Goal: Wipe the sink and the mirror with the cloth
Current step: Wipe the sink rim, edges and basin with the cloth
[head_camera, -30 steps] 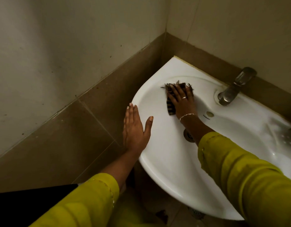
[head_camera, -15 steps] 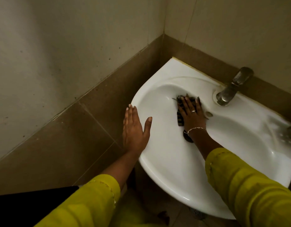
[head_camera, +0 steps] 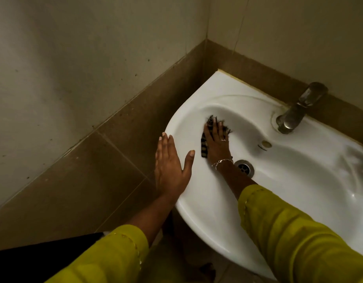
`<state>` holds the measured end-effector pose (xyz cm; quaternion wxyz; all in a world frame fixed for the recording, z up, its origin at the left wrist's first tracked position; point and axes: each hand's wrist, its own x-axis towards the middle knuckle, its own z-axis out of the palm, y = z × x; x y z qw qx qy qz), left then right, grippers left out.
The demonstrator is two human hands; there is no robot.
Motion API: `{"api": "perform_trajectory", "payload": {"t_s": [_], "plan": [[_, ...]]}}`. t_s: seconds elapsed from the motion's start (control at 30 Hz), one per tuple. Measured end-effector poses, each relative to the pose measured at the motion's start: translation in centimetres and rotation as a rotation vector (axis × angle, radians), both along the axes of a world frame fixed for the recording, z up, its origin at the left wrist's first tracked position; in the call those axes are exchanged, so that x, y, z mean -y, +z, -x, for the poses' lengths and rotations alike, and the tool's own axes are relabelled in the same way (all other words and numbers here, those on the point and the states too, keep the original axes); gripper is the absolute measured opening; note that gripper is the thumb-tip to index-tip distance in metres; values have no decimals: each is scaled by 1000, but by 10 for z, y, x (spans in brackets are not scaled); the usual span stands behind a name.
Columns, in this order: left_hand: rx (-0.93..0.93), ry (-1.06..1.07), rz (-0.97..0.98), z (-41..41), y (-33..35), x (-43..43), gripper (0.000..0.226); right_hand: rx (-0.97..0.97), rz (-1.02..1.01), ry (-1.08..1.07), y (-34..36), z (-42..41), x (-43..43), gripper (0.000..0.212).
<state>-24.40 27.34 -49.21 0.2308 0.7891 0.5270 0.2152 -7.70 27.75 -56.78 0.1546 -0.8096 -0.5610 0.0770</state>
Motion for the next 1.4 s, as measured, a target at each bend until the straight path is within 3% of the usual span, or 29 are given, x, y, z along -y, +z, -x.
{"api": "perform_trajectory", "payload": {"t_s": [0.4, 0.53, 0.63, 0.73, 0.8, 0.83, 1.03, 1.13, 1.23, 1.33, 1.4], "plan": [[8, -13, 6, 0, 3, 1, 107, -316, -45, 305, 27, 55, 10, 60], [43, -22, 28, 1, 6, 1, 110, -430, -79, 318, 35, 69, 28, 55], [38, -15, 23, 0, 6, 0, 98, -551, 37, 283, 46, 76, 47, 52], [25, -9, 26, 0, 6, 0, 90, -627, 63, 323, 55, 85, 66, 70], [27, -7, 20, 0, 6, 0, 89, -690, 71, 361, 53, 85, 77, 49], [28, -9, 17, 0, 6, 1, 89, -695, 85, 386, 57, 85, 84, 49], [28, 0, 11, 0, 5, 1, 90, -508, 176, 465, 38, 68, 131, 70], [32, 3, 9, -1, 4, 1, 82, -443, 321, 449, 35, 53, 157, 54], [31, 9, 11, -1, 4, 1, 77, -378, 444, 446, 43, 40, 176, 53], [22, 5, 4, 0, 4, 1, 77, -287, 600, 394, 57, 39, 183, 62], [20, 4, 0, 0, 4, 1, 77, -176, 611, 388, 65, 42, 184, 80]]}}
